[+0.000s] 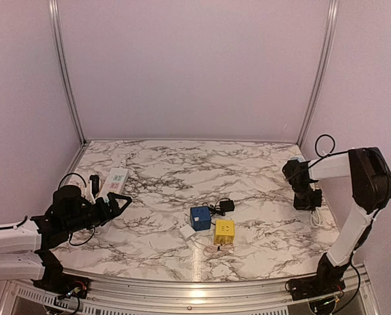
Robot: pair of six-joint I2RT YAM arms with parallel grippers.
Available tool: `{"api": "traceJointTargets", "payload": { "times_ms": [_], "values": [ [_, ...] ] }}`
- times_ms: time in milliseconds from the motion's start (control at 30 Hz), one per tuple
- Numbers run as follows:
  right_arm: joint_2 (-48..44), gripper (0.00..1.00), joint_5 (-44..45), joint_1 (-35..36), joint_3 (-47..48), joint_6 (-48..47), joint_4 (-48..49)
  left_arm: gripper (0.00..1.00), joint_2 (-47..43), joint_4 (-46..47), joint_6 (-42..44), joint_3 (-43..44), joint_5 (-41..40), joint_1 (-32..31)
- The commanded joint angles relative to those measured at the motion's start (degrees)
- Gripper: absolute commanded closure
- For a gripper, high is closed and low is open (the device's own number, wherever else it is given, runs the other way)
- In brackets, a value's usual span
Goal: Insert the plug
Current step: Move the socket to the corner of the board, then move the socket to the center of the board.
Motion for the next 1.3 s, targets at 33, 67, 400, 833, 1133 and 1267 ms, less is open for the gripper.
{"api": "traceJointTargets", "payload": {
  "times_ms": [33,67,400,833,1133,1267],
  "values": [
    [0.2,0.98,5.7,-2.0,0.9,0.4,-4.9,0.01,0.9,1.2,1.0,1.5,0.0,-0.1],
    [0.0,0.93,5.5,-2.0,0.8,-0.1,-4.6,0.01,0.9,1.2,0.9,1.4,0.0,-0.1],
    [-5.3,0.64,3.3,5.3,2.4,-5.3,-2.7,0.01,0.8,1.4,0.5,1.2,0.1,-0.1],
    [-35.0,0.01,-25.6,13.1,5.1,-18.6,13.9,0.01,-1.6,-15.2,7.3,13.0,-9.0,0.1],
    [-39.4,0.02,-44.8,8.7,-0.2,-18.0,20.3,0.01,3.5,-30.2,15.3,25.5,-16.4,4.3],
    [-39.5,0.02,-46.5,9.0,-1.6,-18.2,21.1,0.01,10.0,-33.7,17.2,29.2,-15.8,7.8]
  ]
}}
